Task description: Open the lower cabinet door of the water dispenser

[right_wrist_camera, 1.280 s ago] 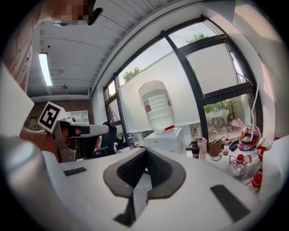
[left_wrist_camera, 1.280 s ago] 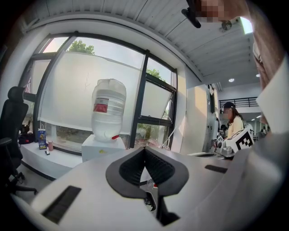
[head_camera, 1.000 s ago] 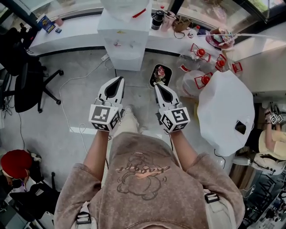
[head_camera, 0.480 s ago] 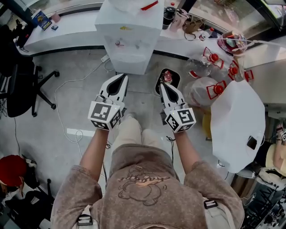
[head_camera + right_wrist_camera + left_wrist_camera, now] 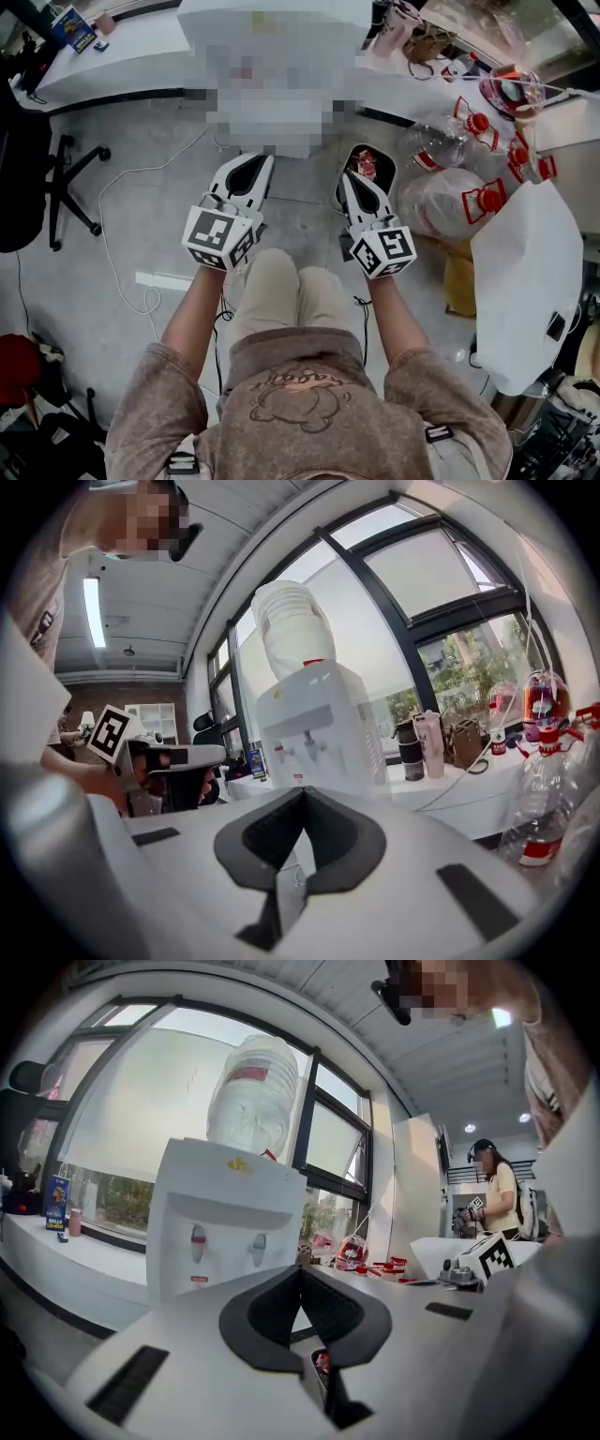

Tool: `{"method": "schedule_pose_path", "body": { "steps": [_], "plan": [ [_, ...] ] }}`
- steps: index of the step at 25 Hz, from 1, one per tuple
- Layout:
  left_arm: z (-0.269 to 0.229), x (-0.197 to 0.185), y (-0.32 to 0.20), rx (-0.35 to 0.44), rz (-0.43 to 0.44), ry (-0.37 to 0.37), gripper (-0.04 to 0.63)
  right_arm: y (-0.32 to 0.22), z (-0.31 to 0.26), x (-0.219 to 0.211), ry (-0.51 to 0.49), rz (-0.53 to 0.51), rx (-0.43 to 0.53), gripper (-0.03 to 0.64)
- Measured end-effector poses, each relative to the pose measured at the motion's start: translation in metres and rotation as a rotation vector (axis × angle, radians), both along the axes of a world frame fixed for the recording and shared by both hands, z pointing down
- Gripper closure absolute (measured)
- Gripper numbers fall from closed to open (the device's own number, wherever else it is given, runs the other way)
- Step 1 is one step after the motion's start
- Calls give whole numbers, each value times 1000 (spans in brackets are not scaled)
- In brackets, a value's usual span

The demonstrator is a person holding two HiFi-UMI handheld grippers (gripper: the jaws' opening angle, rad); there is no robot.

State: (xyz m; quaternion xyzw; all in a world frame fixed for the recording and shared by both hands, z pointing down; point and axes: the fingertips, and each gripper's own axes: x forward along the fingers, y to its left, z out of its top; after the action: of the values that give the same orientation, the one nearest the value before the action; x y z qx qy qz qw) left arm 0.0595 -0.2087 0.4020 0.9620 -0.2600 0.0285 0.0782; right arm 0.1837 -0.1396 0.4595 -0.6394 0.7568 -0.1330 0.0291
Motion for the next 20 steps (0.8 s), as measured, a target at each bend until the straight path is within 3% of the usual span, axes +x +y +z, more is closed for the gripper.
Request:
{"method": "schedule_pose_path", "body": {
  "steps": [11, 20],
  "plan": [
    [96, 13, -29, 35, 39, -4, 582, -38, 95, 3, -8, -6, 55, 611],
    [152, 22, -26, 47, 53, 27, 583, -39, 154, 9, 16, 9, 78, 611]
  ]
}}
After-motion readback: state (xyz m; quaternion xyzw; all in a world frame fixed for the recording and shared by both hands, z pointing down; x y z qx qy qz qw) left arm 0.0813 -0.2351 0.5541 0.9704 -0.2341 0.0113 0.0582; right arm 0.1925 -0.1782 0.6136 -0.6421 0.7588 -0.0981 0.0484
